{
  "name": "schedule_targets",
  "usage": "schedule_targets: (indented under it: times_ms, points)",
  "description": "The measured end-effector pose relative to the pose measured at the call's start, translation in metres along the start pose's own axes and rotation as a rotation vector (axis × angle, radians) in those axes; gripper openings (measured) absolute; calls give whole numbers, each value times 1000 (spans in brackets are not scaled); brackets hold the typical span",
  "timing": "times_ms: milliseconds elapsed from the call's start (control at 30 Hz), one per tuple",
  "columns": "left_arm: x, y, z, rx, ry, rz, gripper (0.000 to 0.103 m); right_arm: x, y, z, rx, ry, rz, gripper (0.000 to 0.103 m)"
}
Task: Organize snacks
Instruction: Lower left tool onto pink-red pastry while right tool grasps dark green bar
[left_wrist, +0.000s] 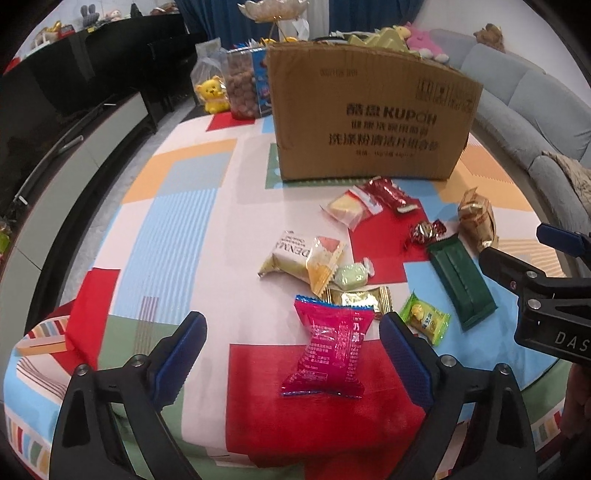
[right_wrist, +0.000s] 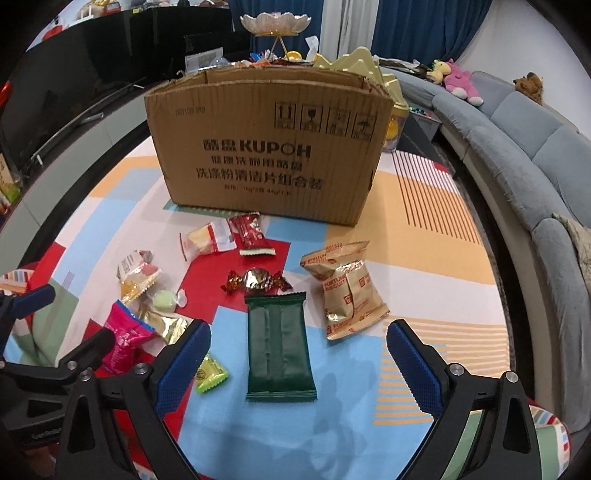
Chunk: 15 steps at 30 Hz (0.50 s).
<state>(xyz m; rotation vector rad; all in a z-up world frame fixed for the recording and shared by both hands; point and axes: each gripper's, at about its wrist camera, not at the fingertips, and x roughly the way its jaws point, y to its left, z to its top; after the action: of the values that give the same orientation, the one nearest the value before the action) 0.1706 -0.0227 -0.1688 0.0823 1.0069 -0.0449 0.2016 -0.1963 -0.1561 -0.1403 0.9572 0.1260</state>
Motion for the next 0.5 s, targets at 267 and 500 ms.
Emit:
schedule_targets:
  times_ms: [267, 500]
  points:
    - [15, -6, -7, 22, 45, -17, 89, 16, 3, -4, -5, 33, 15, 93]
    - [22, -11, -10, 38, 70, -35, 81, 32, 3, -10, -6, 79, 24, 85]
